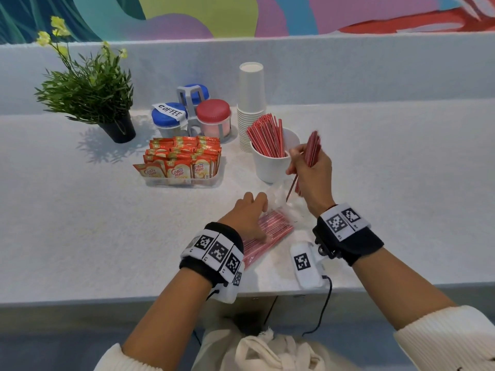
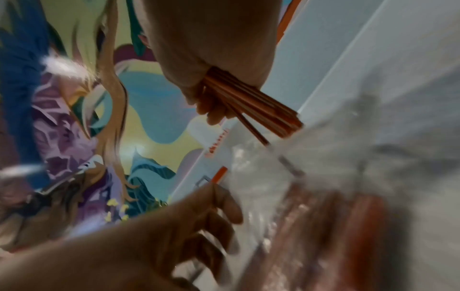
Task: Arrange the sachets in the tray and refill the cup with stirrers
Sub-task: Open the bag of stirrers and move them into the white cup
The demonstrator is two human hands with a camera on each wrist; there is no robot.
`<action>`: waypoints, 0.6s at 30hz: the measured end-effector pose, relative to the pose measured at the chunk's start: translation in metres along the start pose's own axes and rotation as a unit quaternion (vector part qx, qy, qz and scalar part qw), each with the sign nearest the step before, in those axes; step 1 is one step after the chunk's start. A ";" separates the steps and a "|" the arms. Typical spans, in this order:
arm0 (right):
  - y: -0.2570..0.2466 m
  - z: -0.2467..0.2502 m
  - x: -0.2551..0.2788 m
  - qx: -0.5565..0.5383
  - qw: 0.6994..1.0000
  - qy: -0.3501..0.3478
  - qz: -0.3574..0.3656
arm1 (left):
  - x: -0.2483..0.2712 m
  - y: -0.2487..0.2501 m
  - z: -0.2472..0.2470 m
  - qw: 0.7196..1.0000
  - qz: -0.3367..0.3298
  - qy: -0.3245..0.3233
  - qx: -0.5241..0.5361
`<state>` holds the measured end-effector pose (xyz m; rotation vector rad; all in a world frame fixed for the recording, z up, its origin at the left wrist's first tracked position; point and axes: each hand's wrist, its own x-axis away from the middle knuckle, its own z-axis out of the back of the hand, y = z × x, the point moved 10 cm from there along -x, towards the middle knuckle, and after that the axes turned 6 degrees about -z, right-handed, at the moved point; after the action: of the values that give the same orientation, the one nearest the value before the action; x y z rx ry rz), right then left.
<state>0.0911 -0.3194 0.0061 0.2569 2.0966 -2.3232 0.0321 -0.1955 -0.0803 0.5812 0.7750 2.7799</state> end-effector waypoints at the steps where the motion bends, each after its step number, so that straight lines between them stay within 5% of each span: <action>1: 0.009 -0.004 0.003 0.024 1.000 -0.012 -0.008 | -0.001 -0.004 -0.001 1.000 0.012 -0.007 -0.008; 6: 0.054 -0.015 0.011 0.085 0.992 -0.051 -0.075 | -0.005 -0.011 -0.004 0.998 0.032 -0.049 -0.001; 10: 0.044 -0.013 0.002 0.046 0.995 -0.042 -0.072 | -0.010 -0.002 0.013 0.999 0.012 -0.038 0.005; 18: -0.039 -0.011 -0.049 -0.088 0.996 0.023 -0.009 | -0.021 0.030 0.128 0.981 -0.080 0.155 0.080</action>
<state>0.1361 -0.3098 0.0496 0.2939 2.3159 -2.1428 0.1029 -0.1686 0.0294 0.0990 1.0653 2.7067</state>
